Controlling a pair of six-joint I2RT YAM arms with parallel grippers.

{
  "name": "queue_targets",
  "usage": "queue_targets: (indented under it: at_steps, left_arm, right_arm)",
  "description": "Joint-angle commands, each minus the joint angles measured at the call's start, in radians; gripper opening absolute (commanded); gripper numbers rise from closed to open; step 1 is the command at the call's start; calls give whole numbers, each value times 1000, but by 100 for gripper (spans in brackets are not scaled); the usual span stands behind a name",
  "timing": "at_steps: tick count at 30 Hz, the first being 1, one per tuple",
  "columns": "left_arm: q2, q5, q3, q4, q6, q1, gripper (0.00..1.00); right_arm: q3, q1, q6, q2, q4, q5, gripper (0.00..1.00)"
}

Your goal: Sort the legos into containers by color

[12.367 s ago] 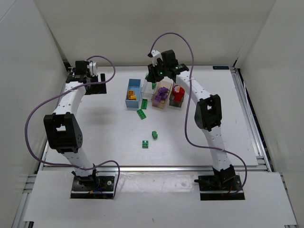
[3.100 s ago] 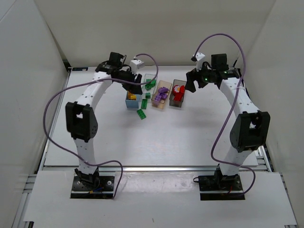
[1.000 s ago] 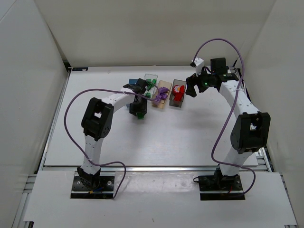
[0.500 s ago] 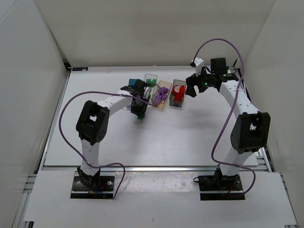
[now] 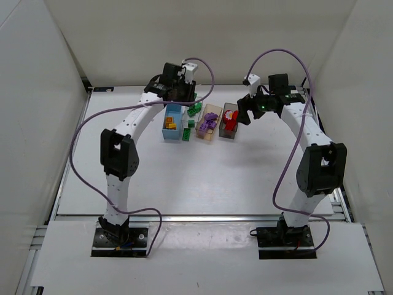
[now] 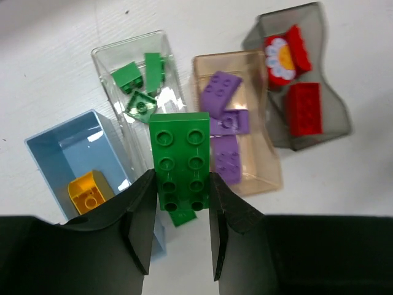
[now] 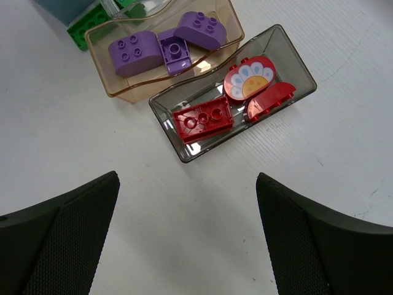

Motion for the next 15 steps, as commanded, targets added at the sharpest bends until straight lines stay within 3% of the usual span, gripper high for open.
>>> queue_targets:
  at_steps: [1, 9, 15]
  left_arm:
    - [135, 34, 85, -57, -30, 38, 11]
    - [325, 79, 329, -106, -18, 60, 17]
    - [351, 116, 343, -89, -18, 55, 24]
  right_arm:
    - [58, 7, 11, 7, 13, -16, 94]
    - [54, 7, 2, 4, 10, -8, 95]
    - [54, 7, -2, 11, 10, -7, 95]
